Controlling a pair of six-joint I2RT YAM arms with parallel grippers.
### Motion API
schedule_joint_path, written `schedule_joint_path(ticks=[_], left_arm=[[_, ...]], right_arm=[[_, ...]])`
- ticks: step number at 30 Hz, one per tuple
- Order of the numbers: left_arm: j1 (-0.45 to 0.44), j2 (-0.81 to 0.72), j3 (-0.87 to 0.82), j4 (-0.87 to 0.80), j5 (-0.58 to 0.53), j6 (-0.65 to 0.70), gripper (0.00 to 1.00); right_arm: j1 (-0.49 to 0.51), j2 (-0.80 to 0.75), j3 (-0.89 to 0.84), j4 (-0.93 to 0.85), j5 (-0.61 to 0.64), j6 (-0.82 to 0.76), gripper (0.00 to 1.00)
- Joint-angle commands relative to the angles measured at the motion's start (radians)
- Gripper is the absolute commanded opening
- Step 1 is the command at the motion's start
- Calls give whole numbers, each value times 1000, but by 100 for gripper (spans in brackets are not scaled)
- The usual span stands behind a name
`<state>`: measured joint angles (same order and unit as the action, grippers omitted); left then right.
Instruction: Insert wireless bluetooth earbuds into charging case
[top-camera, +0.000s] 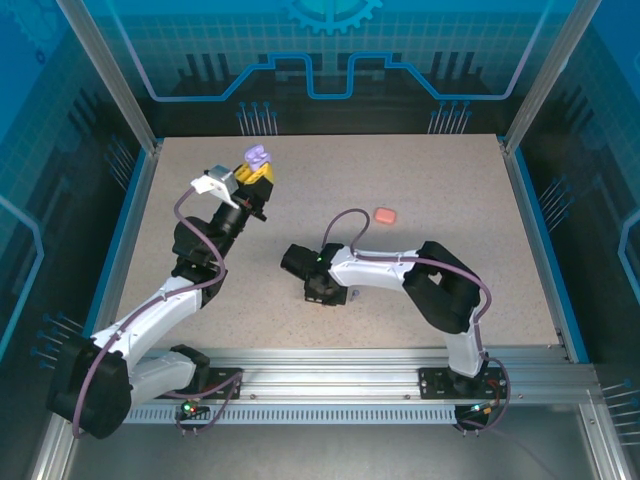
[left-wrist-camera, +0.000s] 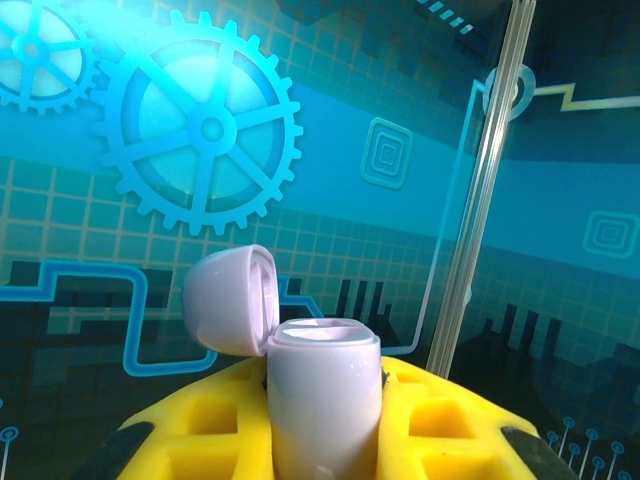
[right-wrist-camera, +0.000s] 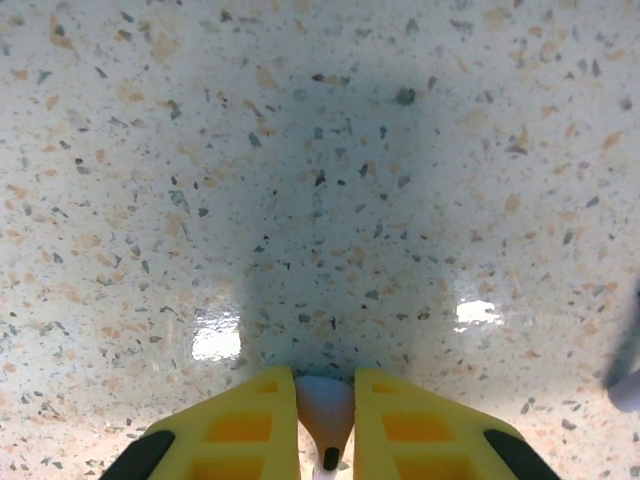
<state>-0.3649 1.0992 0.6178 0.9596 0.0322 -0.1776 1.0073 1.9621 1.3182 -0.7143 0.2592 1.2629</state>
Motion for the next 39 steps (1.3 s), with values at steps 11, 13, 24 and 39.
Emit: schedule_joint_path(ticks=[11, 13, 24, 39], left_arm=[[-8, -29, -9, -31, 113, 17, 0], [-9, -29, -10, -31, 131, 10, 0], [-38, -32, -36, -47, 262, 59, 0], [-150, 26, -11, -21, 274, 194, 0]], right_arm=[[-43, -366, -120, 97, 244, -278, 17], [-70, -436, -117, 102, 243, -331, 17], [-272, -690, 43, 185, 60, -639, 18], [-280, -629, 278, 323, -274, -900, 17]])
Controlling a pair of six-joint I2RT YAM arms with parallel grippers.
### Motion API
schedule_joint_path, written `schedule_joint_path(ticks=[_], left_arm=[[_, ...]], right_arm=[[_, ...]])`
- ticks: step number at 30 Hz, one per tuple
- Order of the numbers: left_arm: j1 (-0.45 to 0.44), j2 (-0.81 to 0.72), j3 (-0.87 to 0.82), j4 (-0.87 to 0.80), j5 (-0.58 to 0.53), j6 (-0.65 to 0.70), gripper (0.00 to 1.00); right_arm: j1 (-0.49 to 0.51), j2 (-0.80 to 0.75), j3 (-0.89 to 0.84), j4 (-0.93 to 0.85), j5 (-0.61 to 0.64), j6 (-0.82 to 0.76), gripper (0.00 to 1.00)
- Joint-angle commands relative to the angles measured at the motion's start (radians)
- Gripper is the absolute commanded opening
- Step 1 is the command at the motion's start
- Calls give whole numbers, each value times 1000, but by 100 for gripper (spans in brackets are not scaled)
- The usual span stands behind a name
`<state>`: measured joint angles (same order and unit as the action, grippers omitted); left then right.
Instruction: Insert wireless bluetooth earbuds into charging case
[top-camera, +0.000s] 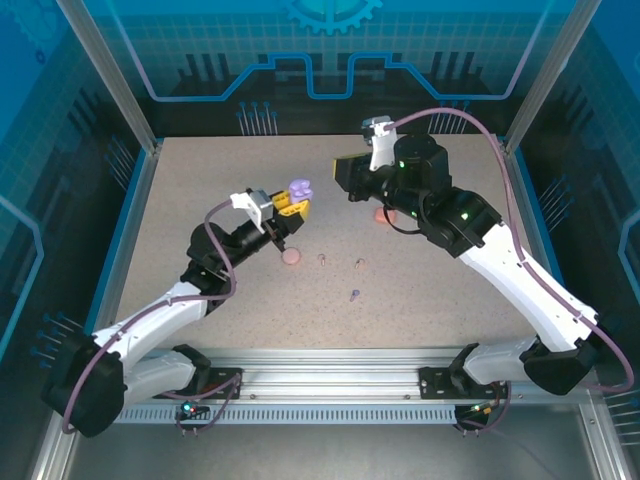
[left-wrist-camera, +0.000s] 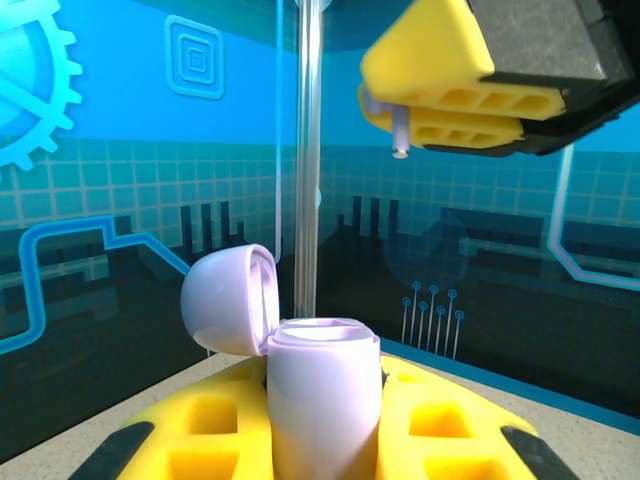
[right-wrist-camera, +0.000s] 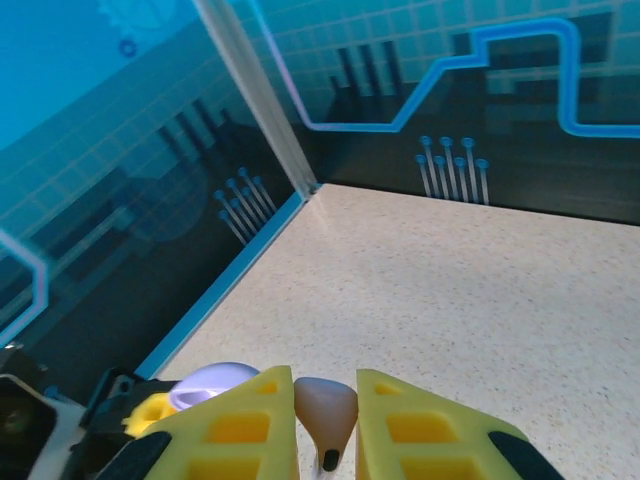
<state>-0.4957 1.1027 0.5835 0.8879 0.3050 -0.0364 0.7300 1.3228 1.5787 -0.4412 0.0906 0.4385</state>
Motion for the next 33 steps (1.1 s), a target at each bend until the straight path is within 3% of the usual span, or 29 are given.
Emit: schedule_joint_path(ticks=[1, 11, 33], left_arm=[[-29, 31, 33, 55, -4, 62, 0], [-72, 95, 88, 106, -12, 101, 0], [-83, 112, 135, 88, -21, 116, 0]], right_arm=[[-2, 9, 13, 59, -125, -87, 17], [-1, -32, -57, 139, -226, -145, 17], [-13, -54, -174, 206, -239, -113, 17]])
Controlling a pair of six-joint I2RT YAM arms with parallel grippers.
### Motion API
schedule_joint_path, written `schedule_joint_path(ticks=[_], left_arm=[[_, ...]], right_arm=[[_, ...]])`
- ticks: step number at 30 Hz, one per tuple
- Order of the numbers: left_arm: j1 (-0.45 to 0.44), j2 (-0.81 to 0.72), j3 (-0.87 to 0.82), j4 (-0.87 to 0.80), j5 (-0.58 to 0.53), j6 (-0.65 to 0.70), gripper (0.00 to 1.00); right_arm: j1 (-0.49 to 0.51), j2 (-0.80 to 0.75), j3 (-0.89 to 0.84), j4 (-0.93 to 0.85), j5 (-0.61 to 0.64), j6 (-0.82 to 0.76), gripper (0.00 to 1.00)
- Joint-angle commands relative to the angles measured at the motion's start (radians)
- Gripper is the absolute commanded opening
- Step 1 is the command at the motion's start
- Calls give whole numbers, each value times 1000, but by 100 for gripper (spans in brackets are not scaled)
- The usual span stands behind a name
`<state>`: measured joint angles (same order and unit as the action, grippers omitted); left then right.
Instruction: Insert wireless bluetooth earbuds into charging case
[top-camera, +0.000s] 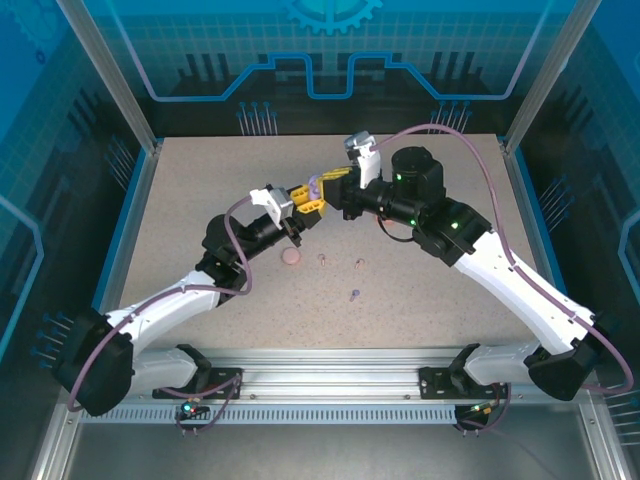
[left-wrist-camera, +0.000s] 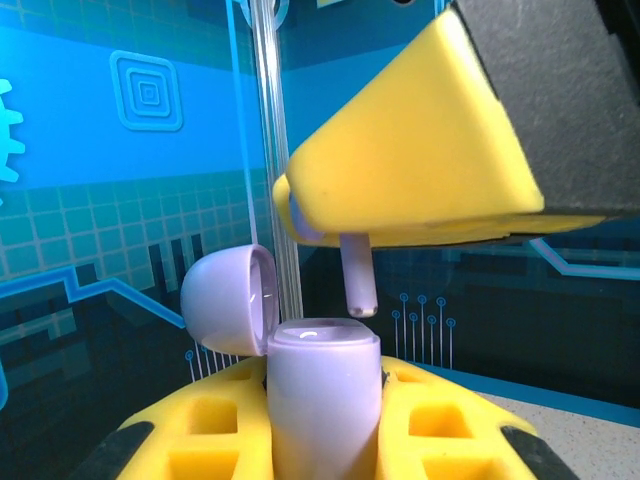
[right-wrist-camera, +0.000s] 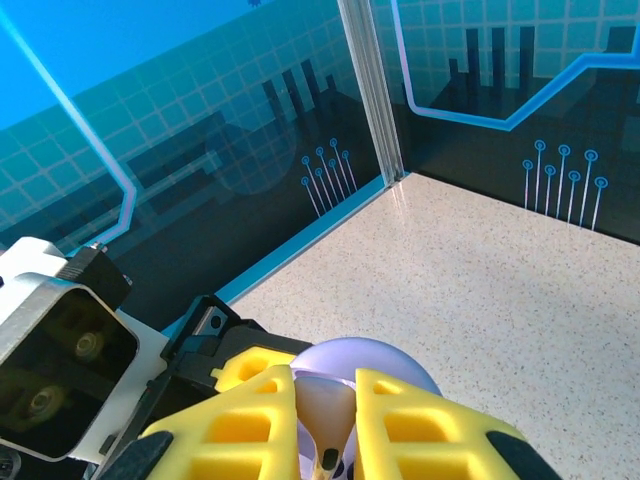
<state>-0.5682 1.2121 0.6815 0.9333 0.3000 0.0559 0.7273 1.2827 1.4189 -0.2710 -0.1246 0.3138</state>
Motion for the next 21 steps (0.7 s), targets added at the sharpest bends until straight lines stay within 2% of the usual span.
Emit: schedule_joint_path(ticks=[1, 21], left_arm=[[-10, 0, 37, 42, -15, 24, 0], [-13, -25, 34, 34, -31, 36, 0]], right_arm=[[-11, -14, -16, 36, -27, 13, 16], [-31, -8, -38, 11, -33, -1, 14]])
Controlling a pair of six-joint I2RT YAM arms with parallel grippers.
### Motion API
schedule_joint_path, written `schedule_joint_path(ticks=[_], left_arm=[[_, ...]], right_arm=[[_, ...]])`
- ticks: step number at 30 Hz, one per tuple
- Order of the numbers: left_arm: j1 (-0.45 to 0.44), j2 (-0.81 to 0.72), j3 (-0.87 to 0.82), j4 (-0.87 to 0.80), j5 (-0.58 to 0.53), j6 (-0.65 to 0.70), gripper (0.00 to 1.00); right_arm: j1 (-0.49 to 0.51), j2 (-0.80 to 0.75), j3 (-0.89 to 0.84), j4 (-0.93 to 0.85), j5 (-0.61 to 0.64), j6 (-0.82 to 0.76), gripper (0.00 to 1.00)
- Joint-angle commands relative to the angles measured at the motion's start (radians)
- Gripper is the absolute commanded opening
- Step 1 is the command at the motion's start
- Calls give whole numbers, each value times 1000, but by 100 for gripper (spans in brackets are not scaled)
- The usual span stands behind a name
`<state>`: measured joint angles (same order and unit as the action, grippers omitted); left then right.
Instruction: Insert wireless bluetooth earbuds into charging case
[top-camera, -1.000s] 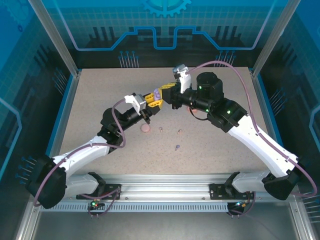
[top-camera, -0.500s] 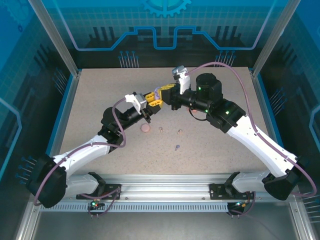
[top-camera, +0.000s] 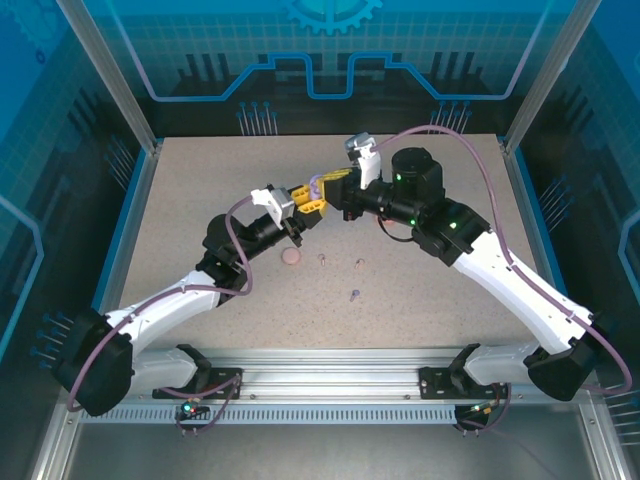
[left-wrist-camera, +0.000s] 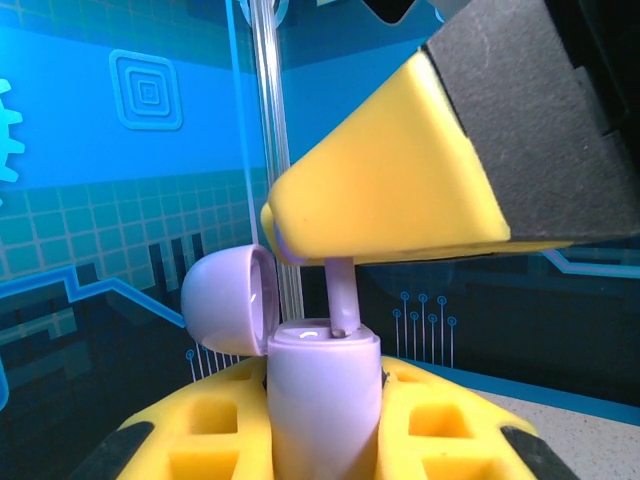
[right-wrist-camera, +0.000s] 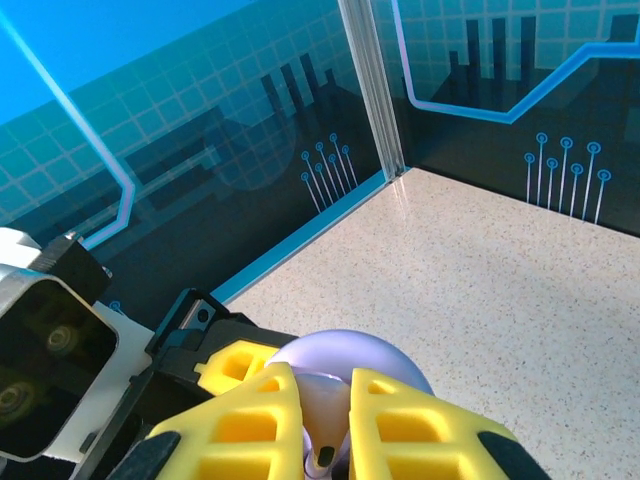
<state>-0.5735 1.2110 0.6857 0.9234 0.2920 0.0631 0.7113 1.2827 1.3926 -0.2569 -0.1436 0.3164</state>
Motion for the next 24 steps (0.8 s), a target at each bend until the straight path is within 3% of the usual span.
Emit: schedule_joint_path(ticks=[1, 12, 14, 20, 24], left_arm=[[-7, -25, 32, 42, -23, 27, 0], [-8, -13, 39, 43, -28, 19, 0], [-8, -11, 38, 43, -27, 18, 0], [-9, -13, 34, 49, -34, 12, 0], [-9, -16, 26, 56, -41, 9, 0]], right_arm=[[-15, -7, -11, -4, -19, -7, 14], [3, 37, 44, -53, -123, -56, 14], [5, 40, 53, -63, -117, -57, 20], [-9, 1, 74, -52, -46, -23, 50], [-50, -67, 76, -45, -2, 26, 58]])
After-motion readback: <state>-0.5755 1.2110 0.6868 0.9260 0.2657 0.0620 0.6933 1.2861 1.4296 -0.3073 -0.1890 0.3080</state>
